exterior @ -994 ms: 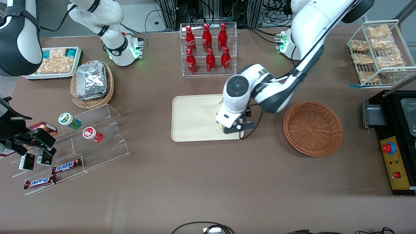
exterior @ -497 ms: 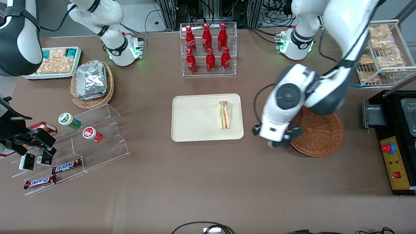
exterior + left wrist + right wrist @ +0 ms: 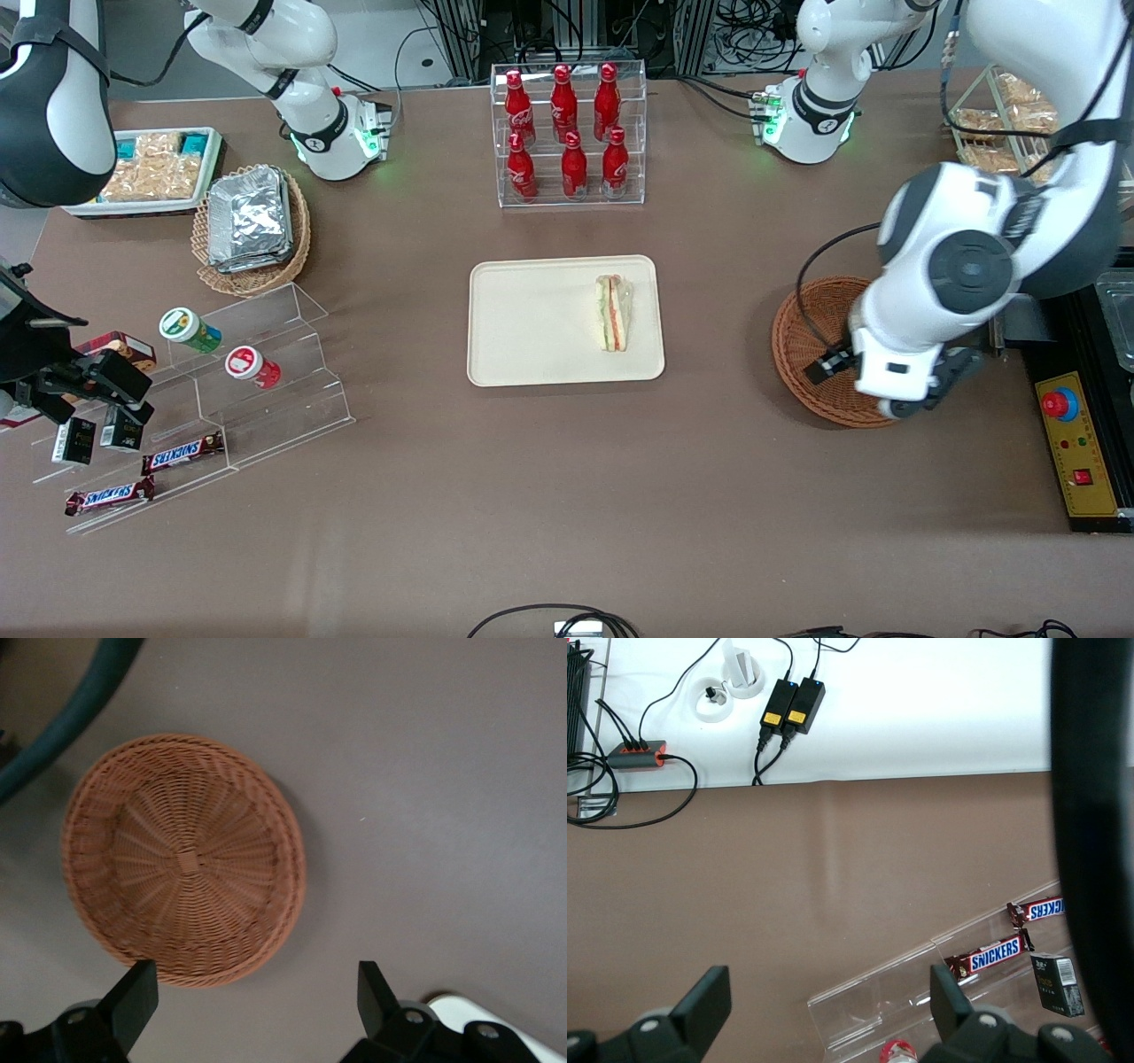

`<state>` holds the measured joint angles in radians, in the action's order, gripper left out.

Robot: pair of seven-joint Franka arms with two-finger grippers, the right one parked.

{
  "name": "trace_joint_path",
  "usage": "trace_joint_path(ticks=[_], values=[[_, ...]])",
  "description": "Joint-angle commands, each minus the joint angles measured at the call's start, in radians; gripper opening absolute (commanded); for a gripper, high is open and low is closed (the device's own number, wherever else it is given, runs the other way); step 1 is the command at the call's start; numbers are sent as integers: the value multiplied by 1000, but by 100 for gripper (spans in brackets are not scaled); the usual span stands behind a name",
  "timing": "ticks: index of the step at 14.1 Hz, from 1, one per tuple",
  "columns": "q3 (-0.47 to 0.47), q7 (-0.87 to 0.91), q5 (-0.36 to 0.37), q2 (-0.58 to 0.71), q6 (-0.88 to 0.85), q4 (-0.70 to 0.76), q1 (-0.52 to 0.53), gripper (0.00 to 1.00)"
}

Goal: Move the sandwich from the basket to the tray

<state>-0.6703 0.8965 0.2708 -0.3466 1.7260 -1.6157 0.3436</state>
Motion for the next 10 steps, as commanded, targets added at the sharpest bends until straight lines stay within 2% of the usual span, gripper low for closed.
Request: trace_joint_path(ticks=[1,5,8,10], values=[[-6,-193,-48,47,-112,39,89,99],[17,-491,-93,104,-241,82,170,99],[228,-700,-168,199,-278,70,76,99],[349,-799,-176,242,-298,62,-6,99]])
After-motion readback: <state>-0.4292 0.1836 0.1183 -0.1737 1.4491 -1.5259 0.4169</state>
